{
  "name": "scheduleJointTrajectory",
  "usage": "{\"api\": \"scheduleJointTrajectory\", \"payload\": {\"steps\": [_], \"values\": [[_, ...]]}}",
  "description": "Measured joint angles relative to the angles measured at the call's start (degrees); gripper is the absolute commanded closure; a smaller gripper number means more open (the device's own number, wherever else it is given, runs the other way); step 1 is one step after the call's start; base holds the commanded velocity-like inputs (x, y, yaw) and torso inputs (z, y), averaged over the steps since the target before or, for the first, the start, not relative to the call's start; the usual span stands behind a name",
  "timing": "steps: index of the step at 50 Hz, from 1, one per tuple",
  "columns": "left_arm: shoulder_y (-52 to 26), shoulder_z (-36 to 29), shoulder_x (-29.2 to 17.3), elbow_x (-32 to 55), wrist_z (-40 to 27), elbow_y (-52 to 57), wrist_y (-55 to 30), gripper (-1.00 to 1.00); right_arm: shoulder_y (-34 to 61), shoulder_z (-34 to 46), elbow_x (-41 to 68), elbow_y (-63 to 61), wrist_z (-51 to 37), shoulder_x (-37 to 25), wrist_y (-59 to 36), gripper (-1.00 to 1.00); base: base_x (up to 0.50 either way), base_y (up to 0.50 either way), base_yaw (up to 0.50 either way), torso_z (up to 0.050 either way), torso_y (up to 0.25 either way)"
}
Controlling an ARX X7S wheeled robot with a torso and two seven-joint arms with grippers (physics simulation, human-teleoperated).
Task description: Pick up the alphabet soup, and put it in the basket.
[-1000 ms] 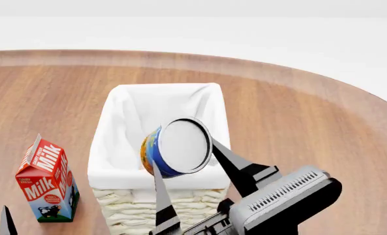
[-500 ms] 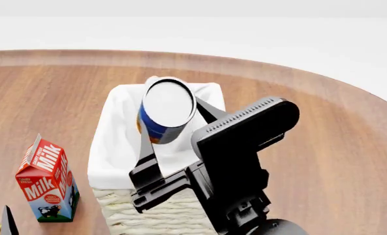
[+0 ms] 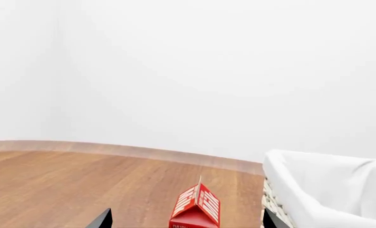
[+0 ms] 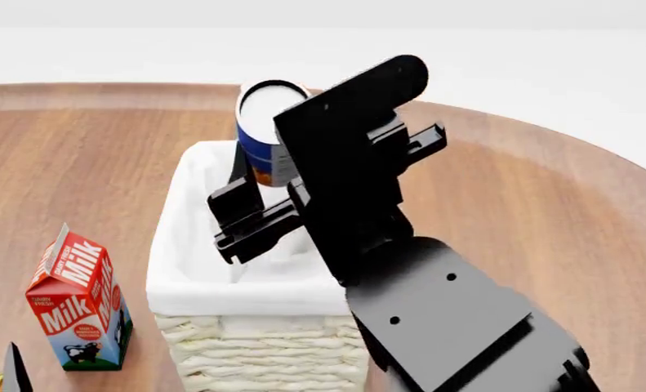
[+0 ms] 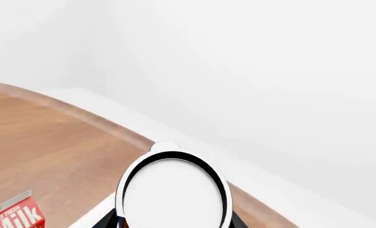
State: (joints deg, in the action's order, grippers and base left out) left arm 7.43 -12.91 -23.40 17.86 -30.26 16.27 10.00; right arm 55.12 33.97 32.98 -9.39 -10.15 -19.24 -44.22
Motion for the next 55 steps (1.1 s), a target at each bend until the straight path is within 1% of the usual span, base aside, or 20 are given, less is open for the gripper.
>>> {"api": "scheduleJointTrajectory", "payload": {"steps": [12, 20, 33, 46, 55], "values": [[-0.2, 0.0, -0.1, 0.2, 0.1, -0.5, 0.3, -1.00, 6.9, 2.6, -0.9, 9.5, 2.3, 3.5, -3.2, 1.00, 0.00, 0.00, 0.00, 0.000, 0.001], [-0.3, 0.1, -0.2, 0.4, 0.1, -0.6, 0.5, -1.00, 11.9, 3.7, 0.1, 13.6, 4.0, 5.8, -7.4, 1.00, 0.00, 0.00, 0.00, 0.000, 0.001], [0.0, 0.2, -0.4, 0.4, -0.1, -0.3, 0.7, -1.00, 20.4, 1.6, 4.2, 21.8, 6.1, 10.2, -15.6, 1.00, 0.00, 0.00, 0.00, 0.001, 0.001], [0.4, 0.3, -0.6, 0.5, -0.4, 0.3, 0.8, -1.00, 26.9, 0.5, 5.3, 33.5, 6.1, 14.3, -20.0, 1.00, 0.00, 0.00, 0.00, 0.000, 0.000], [0.5, 0.2, -0.7, 0.5, -0.6, 0.7, 0.7, -1.00, 28.9, 1.0, 5.6, 37.2, 5.9, 15.3, -21.5, 1.00, 0.00, 0.00, 0.00, 0.000, 0.001]]}}
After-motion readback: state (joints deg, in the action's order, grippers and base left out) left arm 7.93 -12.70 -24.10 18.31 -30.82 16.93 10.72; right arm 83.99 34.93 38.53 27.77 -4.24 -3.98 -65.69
